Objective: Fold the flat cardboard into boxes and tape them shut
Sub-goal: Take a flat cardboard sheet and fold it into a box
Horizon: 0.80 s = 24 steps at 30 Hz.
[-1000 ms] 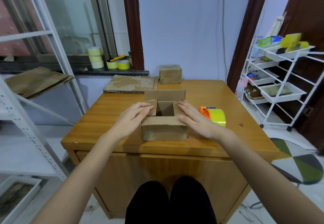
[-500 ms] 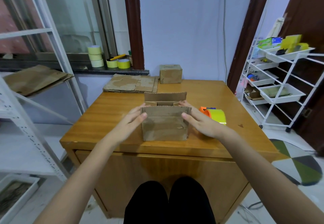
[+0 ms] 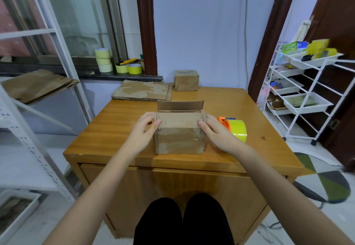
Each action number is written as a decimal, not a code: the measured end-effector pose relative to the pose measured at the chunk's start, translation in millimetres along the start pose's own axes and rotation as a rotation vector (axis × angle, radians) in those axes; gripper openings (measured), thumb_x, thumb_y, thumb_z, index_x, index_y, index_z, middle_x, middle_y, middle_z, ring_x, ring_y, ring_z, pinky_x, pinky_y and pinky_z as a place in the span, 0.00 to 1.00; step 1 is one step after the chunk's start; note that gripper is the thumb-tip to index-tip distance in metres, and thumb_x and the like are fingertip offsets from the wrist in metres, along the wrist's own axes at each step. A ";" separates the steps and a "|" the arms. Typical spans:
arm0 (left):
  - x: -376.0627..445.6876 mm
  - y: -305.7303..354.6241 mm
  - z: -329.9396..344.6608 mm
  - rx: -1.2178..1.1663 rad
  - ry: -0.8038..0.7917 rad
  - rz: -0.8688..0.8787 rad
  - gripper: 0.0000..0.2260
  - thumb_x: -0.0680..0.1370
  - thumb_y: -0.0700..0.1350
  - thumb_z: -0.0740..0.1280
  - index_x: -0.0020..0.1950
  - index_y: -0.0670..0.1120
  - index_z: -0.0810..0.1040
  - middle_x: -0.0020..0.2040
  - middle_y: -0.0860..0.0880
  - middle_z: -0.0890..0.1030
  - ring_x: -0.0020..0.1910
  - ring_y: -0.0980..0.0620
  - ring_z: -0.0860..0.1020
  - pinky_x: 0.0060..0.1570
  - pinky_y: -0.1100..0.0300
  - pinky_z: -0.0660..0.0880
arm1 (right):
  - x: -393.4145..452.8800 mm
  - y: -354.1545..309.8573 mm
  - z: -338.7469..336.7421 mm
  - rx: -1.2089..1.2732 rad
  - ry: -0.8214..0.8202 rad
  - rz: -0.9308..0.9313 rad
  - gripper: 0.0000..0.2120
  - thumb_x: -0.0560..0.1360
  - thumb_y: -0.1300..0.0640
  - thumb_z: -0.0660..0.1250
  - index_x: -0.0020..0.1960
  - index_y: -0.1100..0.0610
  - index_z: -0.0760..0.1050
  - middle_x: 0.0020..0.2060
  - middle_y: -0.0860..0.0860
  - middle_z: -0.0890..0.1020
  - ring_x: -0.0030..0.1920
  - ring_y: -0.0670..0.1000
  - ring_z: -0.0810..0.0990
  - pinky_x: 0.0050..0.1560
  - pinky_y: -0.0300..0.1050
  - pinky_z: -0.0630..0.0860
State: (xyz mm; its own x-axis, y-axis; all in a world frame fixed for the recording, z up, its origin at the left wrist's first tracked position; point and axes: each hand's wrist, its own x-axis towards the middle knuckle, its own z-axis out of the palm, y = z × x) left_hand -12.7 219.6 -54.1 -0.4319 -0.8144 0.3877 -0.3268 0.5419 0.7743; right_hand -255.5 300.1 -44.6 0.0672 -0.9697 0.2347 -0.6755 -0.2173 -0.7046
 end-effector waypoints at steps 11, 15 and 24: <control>-0.6 6.2 1.6 -0.067 0.064 -0.162 0.26 0.81 0.46 0.62 0.77 0.54 0.57 0.77 0.51 0.58 0.75 0.52 0.58 0.74 0.48 0.57 | 3.8 -5.2 6.5 0.090 0.143 0.038 0.15 0.80 0.59 0.60 0.63 0.54 0.58 0.68 0.51 0.62 0.63 0.46 0.70 0.63 0.43 0.73; -0.9 13.6 4.0 -0.065 0.038 -0.141 0.27 0.82 0.45 0.60 0.78 0.54 0.52 0.78 0.53 0.53 0.74 0.58 0.52 0.75 0.55 0.50 | 7.2 -9.9 7.7 0.032 0.167 0.031 0.27 0.79 0.60 0.61 0.73 0.57 0.52 0.75 0.52 0.53 0.73 0.48 0.56 0.74 0.49 0.59; 4.9 10.7 1.3 0.179 -0.038 -0.003 0.27 0.83 0.41 0.55 0.78 0.54 0.47 0.77 0.59 0.48 0.74 0.62 0.45 0.75 0.54 0.46 | 11.3 -10.7 5.5 -0.103 0.199 -0.059 0.28 0.77 0.61 0.61 0.75 0.59 0.58 0.71 0.52 0.60 0.73 0.50 0.59 0.74 0.46 0.57</control>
State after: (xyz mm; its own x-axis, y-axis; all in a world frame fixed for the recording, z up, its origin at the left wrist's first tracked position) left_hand -19.4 221.7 -44.6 -0.4612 -0.8095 0.3633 -0.4710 0.5703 0.6730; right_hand -243.4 290.8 -38.1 -0.0305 -0.9123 0.4084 -0.7470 -0.2507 -0.6157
